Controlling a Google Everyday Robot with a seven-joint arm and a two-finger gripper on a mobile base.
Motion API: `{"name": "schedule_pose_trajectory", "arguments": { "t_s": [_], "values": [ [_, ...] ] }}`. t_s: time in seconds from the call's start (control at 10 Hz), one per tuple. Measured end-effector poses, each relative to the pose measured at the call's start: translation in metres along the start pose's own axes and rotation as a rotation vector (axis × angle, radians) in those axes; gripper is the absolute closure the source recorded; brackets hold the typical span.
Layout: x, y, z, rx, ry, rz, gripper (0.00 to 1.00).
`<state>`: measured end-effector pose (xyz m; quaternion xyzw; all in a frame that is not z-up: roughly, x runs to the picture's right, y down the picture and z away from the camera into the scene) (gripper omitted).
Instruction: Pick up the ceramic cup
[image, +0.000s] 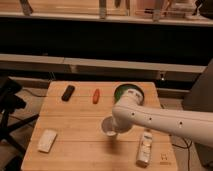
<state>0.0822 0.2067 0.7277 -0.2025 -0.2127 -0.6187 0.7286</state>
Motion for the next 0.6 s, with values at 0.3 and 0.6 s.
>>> {"name": "schedule_pose_trajectory", "arguments": {
  "t_s": [0.3, 0.6],
  "values": [
    [0.003, 0.003, -0.008, 0.001, 0.001, -0.003, 1.00],
    [0.006, 0.005, -0.014, -0.002, 0.001, -0.010, 1.00]
  ]
}}
